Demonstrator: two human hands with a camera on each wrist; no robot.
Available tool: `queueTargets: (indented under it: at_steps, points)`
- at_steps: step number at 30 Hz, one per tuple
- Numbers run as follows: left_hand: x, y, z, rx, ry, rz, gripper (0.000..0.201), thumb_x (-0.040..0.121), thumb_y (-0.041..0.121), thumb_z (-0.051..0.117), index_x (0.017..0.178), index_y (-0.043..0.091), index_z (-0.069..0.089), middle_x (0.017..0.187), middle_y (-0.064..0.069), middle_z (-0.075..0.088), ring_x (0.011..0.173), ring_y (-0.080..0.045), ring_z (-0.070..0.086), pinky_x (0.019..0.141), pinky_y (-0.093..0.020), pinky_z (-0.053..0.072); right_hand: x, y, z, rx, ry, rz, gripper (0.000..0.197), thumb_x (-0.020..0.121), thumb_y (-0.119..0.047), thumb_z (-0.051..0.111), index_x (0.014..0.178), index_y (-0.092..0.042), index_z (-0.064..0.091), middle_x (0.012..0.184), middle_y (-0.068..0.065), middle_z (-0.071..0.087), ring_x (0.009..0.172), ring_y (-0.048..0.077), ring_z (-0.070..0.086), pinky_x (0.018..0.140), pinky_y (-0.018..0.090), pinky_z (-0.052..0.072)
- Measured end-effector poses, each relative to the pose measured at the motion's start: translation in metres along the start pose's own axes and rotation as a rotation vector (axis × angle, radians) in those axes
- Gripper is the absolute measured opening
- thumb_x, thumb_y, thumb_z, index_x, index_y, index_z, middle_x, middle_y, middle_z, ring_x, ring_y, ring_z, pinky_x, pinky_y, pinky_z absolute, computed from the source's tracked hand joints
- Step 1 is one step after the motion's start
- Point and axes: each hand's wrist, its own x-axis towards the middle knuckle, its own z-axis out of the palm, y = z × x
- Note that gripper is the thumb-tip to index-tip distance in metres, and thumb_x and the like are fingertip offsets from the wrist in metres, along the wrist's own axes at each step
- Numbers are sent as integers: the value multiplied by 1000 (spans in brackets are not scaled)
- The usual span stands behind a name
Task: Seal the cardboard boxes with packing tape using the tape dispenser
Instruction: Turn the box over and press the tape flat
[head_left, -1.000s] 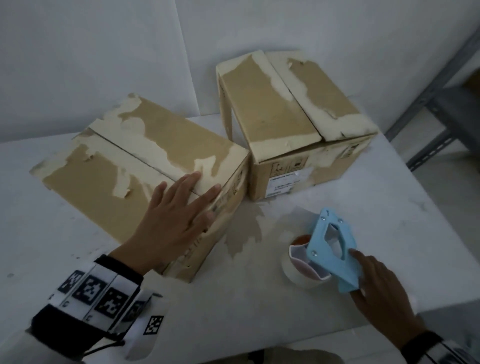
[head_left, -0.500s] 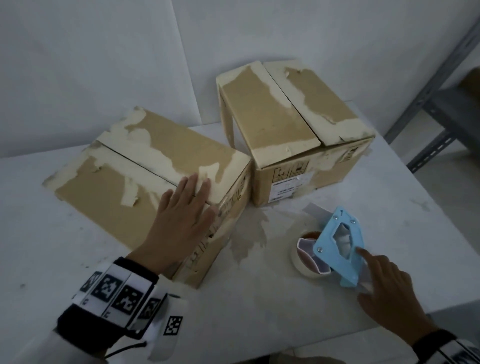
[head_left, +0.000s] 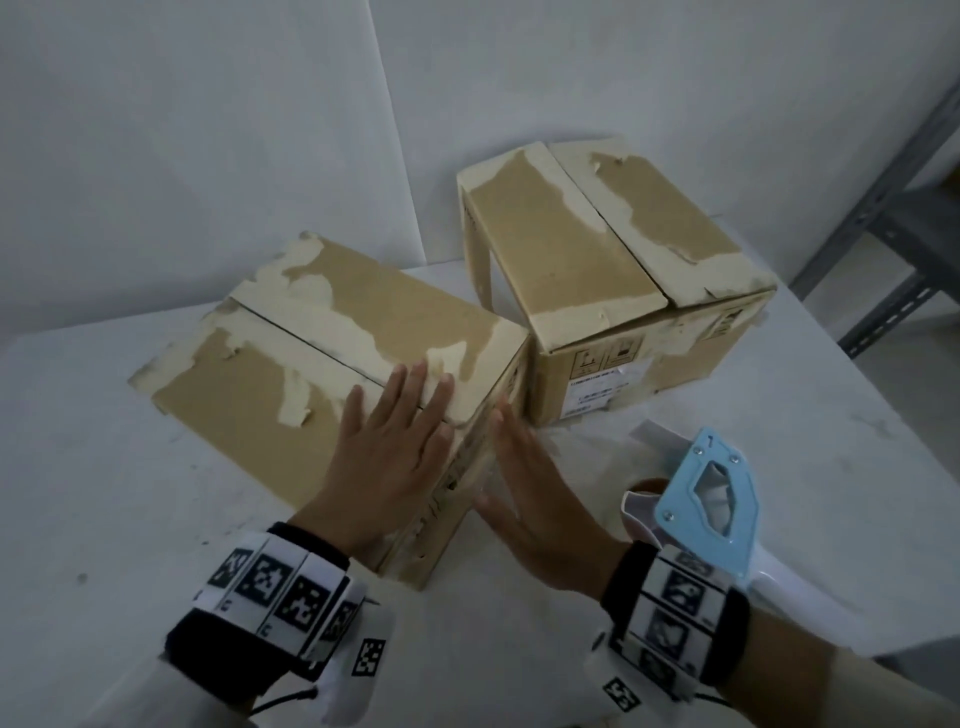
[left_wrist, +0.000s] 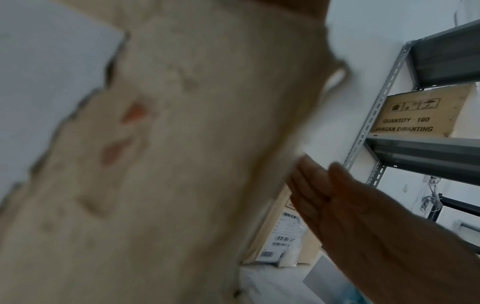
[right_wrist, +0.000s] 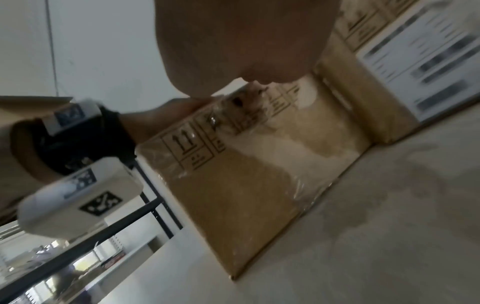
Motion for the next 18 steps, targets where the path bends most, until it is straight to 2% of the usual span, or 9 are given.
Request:
queueTargets:
  at_steps: [2, 4, 6, 8, 11, 14, 16, 18]
  points:
    - [1, 0, 0, -3, 9, -10, 60, 97, 40, 2, 140, 12, 34, 143, -17, 42, 129, -37, 43, 97, -60, 35, 7, 0, 17, -2, 10, -22, 72, 90, -57, 17, 140, -24, -22, 148, -6, -30, 138, 3, -22, 111, 15, -15]
    - [1, 1, 2, 12, 34, -3, 57, 98, 38, 3, 138, 12, 33, 141, -19, 45, 127, -37, 46, 95, -59, 38, 11, 3, 31, -17, 32, -34, 75, 88, -62, 16, 136, -29, -32, 144, -15, -40, 138, 7, -25, 113, 21, -16]
    - [1, 0, 4, 37, 36, 0, 56, 98, 37, 3, 137, 11, 33, 140, -19, 46, 126, -37, 47, 94, -59, 39, 15, 8, 40, -49, 61, -44, 79, 88, -63, 17, 135, -24, -34, 144, -14, -40, 139, 10, -26, 114, 27, -15]
    - [1, 0, 4, 46, 28, -6, 58, 98, 36, 4, 137, 10, 37, 140, -19, 46, 126, -37, 47, 94, -59, 39, 15, 13, 46, -77, 62, -46, 81, 88, -63, 19, 136, -21, -32, 147, -8, -37, 139, 13, -25, 116, 32, -12]
    - [2, -1, 5, 10, 7, 2, 58, 97, 37, 8, 138, 9, 40, 141, -18, 44, 128, -37, 44, 97, -59, 35, 6, 22, 51, -131, -87, 22, 83, 84, -70, 12, 132, -25, -38, 147, 7, -34, 139, 12, -26, 115, 37, -11]
    - [2, -3, 5, 17, 13, 22, 63, 97, 40, 2, 139, 10, 38, 143, -18, 42, 130, -36, 41, 99, -58, 34, -6, 30, 45, -158, -268, 67, 87, 76, -75, 2, 129, -19, -39, 140, -2, -40, 133, 2, -33, 114, 36, -15]
    - [1, -2, 3, -24, 32, 45, 64, 95, 44, 5, 142, 10, 33, 148, -17, 34, 136, -36, 33, 106, -56, 27, -9, 31, 35, -156, -283, 61, 86, 77, -73, 1, 132, -17, -32, 140, -6, -40, 134, 0, -31, 115, 35, -15]
    - [2, -2, 2, -70, 78, 52, 69, 88, 46, 3, 146, 12, 20, 155, -12, 18, 143, -30, 17, 113, -45, 11, -9, 29, 25, -149, -180, 69, 82, 81, -70, 5, 135, -20, -31, 142, -11, -41, 136, 1, -27, 113, 30, -17]
